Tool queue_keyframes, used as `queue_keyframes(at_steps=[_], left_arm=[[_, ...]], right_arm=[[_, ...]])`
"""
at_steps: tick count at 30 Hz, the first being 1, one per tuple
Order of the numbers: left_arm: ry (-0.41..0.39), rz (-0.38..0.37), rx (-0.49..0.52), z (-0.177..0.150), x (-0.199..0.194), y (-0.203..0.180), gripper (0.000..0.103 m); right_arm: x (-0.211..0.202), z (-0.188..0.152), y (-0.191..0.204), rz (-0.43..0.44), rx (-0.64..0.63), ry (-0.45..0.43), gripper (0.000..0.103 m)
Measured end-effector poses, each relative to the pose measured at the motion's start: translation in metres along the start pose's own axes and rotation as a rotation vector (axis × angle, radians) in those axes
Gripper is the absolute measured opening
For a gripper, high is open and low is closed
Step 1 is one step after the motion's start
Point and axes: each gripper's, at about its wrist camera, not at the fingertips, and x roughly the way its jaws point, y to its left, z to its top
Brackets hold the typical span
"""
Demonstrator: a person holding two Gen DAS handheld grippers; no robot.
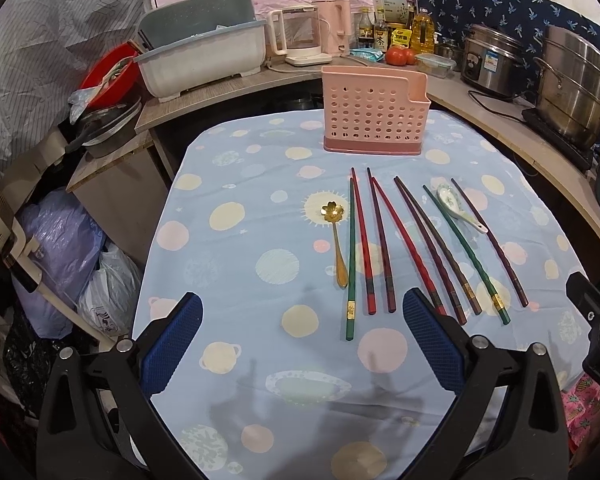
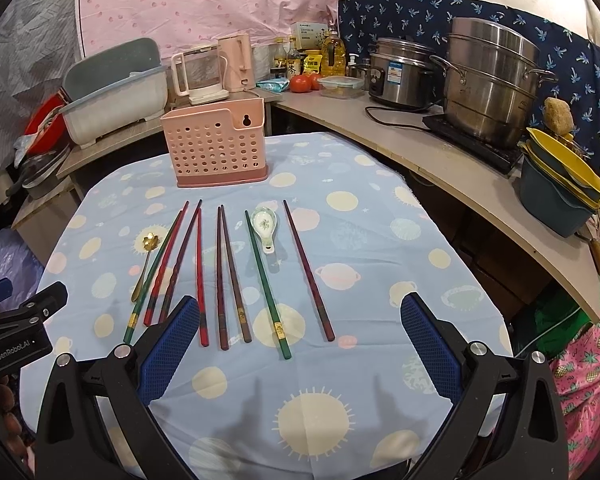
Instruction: Organize utensils
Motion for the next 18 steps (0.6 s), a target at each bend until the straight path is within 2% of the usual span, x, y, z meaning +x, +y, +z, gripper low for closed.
queue_keyframes(at_steps=[18], left_arm=[[-0.002,-0.003,0.003,-0.0005,0.0011,-0.0016,0.096]], right_arm=[[0.0020,-0.0009,0.0004,-0.005,0.005,0.002,0.096]])
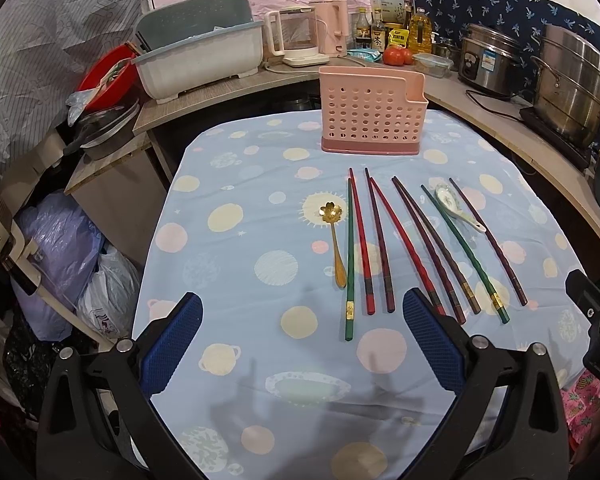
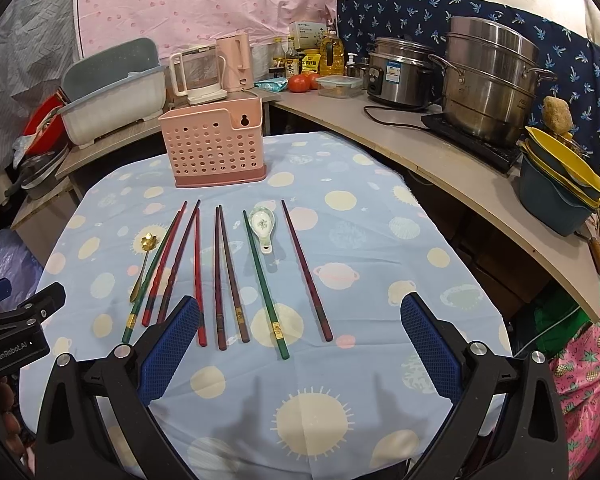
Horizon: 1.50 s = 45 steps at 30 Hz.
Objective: Organize utensils
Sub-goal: 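Move the open right tool down over a dark red chopstick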
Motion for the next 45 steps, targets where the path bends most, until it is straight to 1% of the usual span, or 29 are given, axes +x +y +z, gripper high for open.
queue_keyframes(at_steps=[16,22,31,34,37,42,44,45], left_arm=[[0.007,-0.007,0.001,0.000,0.003,0.001,0.096],[0.024,0.004,-0.007,0.001,0.014,0.003,0.096],[0.066,0.002,-0.045,0.009,0.043,0.012,0.096],[0.085,0.006,-0.046,0.013,0.056,0.015,0.096],[0.099,0.013,-0.040,0.016,0.069,0.017,0.096],[0.142,-0.006,-0.062,0.022,0.097,0.023,0.096],[0.154,-0.005,-0.069,0.025,0.107,0.025,0.096],[0.156,-0.004,-0.070,0.026,0.111,0.025,0.096]], right_arm=[[0.000,0.001,-0.002,-0.020,0.000,-0.010,0.096],[0.009,0.006,-0.004,-0.031,-0.002,-0.001,0.096],[0.038,0.016,0.000,-0.092,-0.032,0.007,0.096],[0.053,0.020,-0.001,-0.077,-0.018,0.027,0.096],[0.070,0.026,-0.004,-0.034,-0.004,0.050,0.096],[0.102,0.039,-0.008,-0.028,0.023,0.080,0.096],[0.116,0.044,-0.010,-0.031,0.031,0.092,0.092],[0.122,0.046,-0.011,-0.032,0.033,0.096,0.087]])
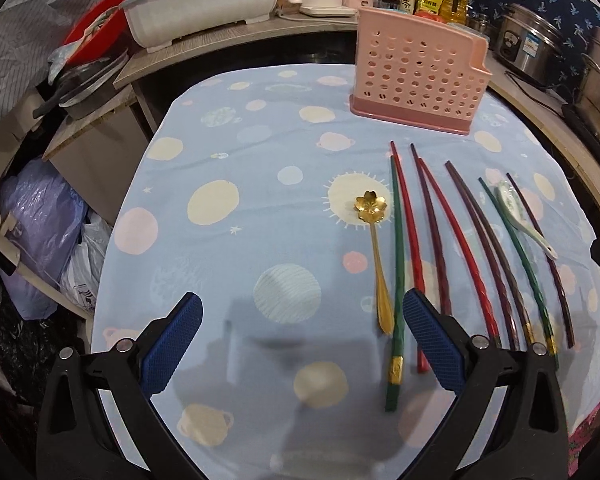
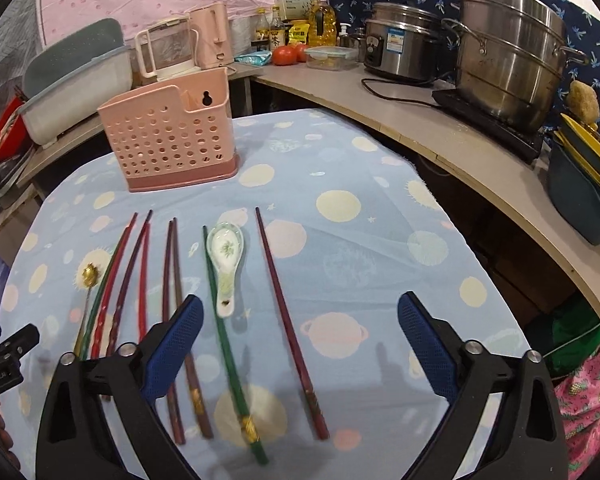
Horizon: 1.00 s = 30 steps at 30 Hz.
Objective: Organize utensils
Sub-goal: 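Move the open right tool down over a dark red chopstick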
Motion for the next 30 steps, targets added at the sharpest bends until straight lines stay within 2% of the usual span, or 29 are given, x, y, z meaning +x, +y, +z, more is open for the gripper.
queue_keyframes(at_steps=[3,9,16,23,26,27,30], left_arm=[[0.008,0.000,0.008,0.006,0.012,-0.003,0.096],[0.021,-0.017,0.010,0.019,0.031,-0.009,0.096],[0.035,-0.035,0.020,0.027,0.047,-0.016,0.096],[0.049,-0.043,0.015,0.029,0.053,-0.017,0.096],[0.053,-0.047,0.016,0.029,0.056,-0.018,0.096],[0.054,-0.046,0.017,0.028,0.056,-0.018,0.096],[0.059,-0.048,0.014,0.028,0.059,-0.017,0.095]], right_arm=[[0.018,0.008,-0.001,0.006,0.012,0.021,0.076],[0.046,0.020,0.004,0.015,0.009,0.048,0.062],[0.075,0.024,0.005,0.027,0.014,0.102,0.041],[0.090,0.024,0.014,0.048,-0.009,0.127,0.038],[0.098,0.022,0.019,0.060,-0.021,0.148,0.028],[0.101,0.021,0.020,0.065,-0.022,0.157,0.022],[0.103,0.019,0.022,0.065,-0.030,0.159,0.019]])
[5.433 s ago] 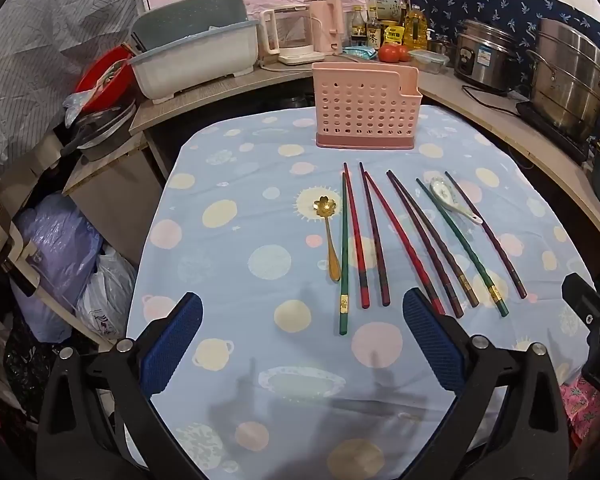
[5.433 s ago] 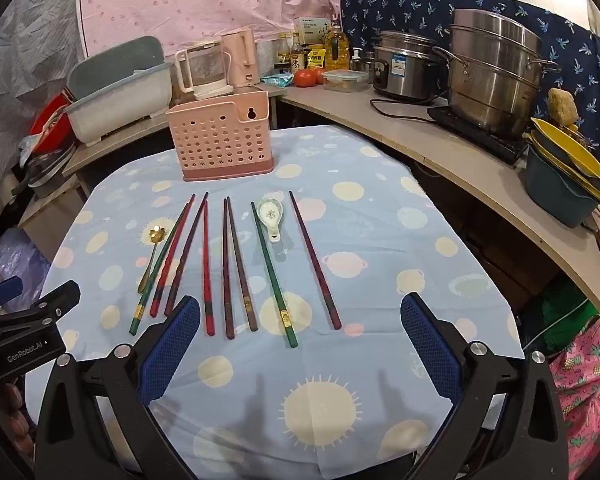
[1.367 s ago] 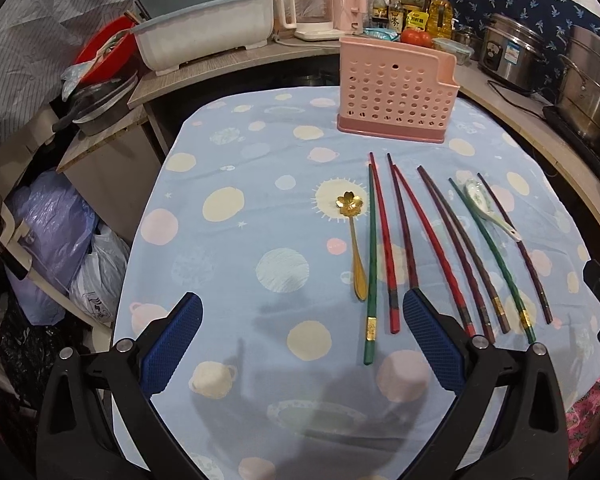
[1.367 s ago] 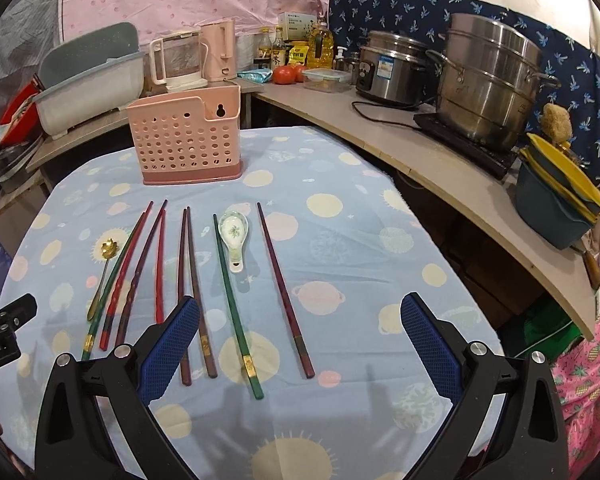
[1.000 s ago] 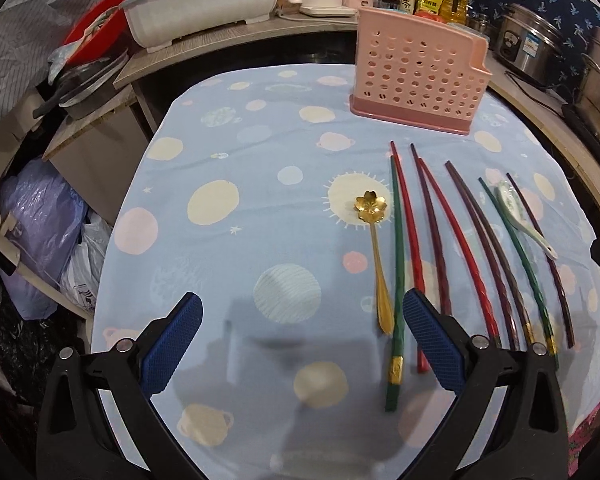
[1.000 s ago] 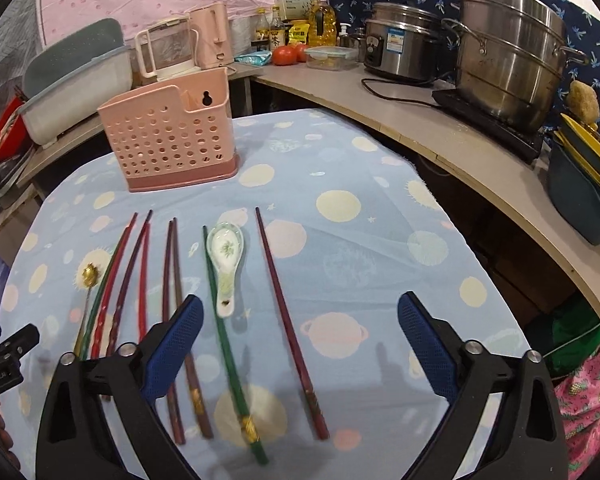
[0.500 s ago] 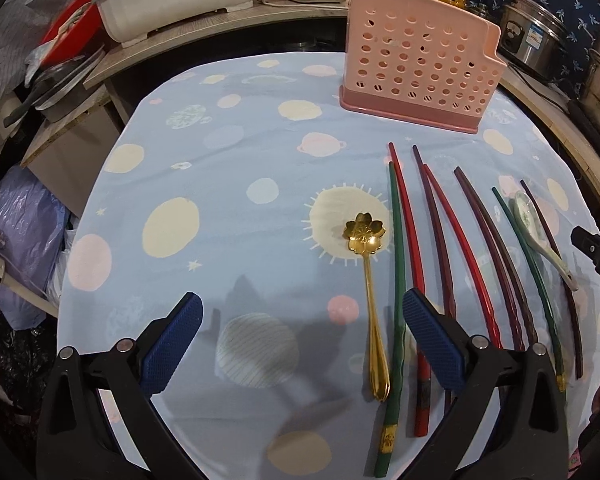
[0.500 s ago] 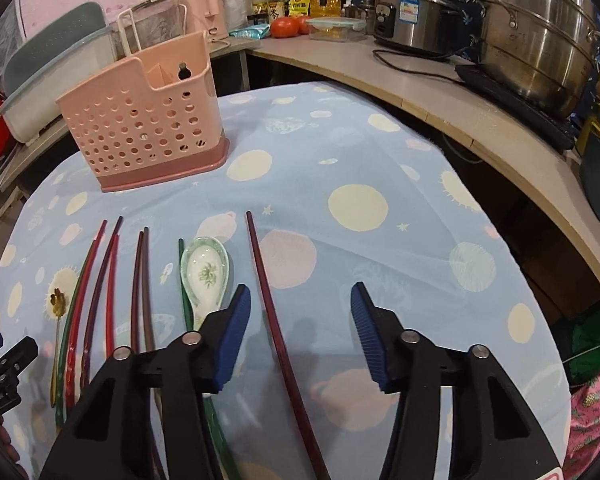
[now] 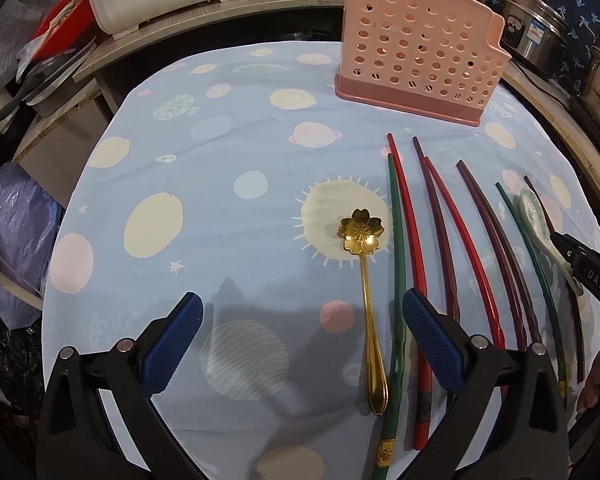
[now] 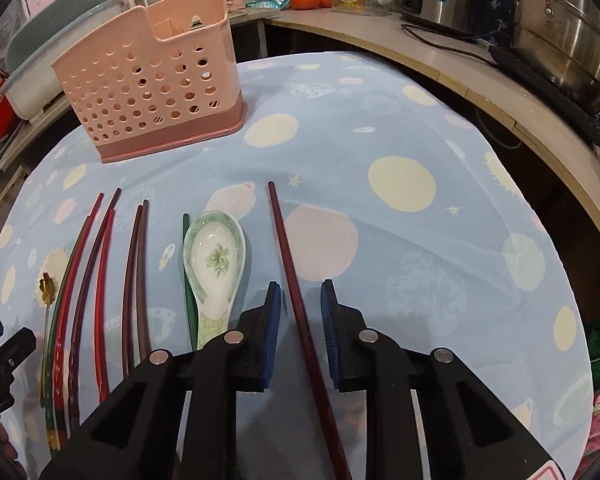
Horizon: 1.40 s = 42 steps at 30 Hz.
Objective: Organize utensils
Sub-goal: 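Move the open right tool down over a dark red chopstick, then close the right tool on the dark red chopstick while the left tool grasps the gold spoon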
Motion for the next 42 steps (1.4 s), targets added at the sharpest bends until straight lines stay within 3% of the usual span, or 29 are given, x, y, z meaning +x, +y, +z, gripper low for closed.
queue_keyframes(at_steps=[4,10,13,21,27,32,34,42], left_arm=[[0.005,-0.007,-0.002,0.000,0.003,0.001,0.093],[0.037,-0.027,-0.017,0.000,0.015,0.005,0.083],[0.027,-0.027,-0.002,0.001,0.016,0.002,0.080],[-0.005,-0.023,0.056,0.003,0.017,-0.011,0.062],[-0.024,-0.049,0.072,-0.002,0.010,-0.013,0.034],[-0.009,-0.103,0.052,-0.005,0.006,-0.007,0.005],[0.007,-0.140,0.029,-0.006,0.003,-0.002,0.003],[-0.003,-0.165,0.022,-0.022,-0.018,0.000,0.001]], right_arm=[[0.000,0.000,0.003,0.006,-0.021,0.001,0.008],[-0.005,-0.005,-0.001,0.020,-0.007,0.003,0.007],[-0.007,-0.008,-0.005,0.028,0.009,0.008,0.007],[-0.008,-0.009,-0.008,0.043,0.028,0.017,0.007],[-0.012,-0.013,-0.009,0.050,0.035,0.020,0.007],[-0.022,-0.019,-0.011,0.058,0.042,0.014,0.006],[-0.029,-0.021,-0.012,0.058,0.042,0.004,0.006],[-0.057,-0.031,-0.017,0.060,0.050,-0.034,0.005]])
